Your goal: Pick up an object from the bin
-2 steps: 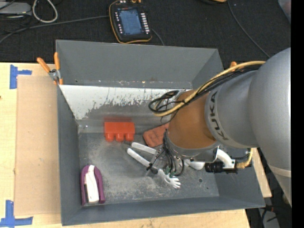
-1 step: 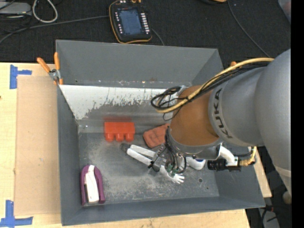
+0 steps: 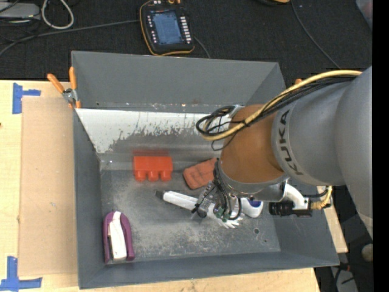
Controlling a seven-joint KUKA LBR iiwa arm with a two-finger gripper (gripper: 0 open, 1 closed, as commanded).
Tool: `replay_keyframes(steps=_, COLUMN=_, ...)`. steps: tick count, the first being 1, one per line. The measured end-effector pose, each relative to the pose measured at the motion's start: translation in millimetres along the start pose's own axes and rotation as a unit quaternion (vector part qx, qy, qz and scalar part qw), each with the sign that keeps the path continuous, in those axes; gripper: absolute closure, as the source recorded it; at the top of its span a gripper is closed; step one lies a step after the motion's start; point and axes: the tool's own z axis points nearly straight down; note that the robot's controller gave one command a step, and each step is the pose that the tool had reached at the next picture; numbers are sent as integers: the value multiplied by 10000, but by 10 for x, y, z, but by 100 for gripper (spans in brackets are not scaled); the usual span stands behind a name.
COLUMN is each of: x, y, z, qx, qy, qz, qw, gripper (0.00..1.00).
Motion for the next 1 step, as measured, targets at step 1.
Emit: replay_keyframes(steps=1, x=6, y=-2, z=-262, qx=3, qy=6, qz=-12, qw=10000, gripper=100)
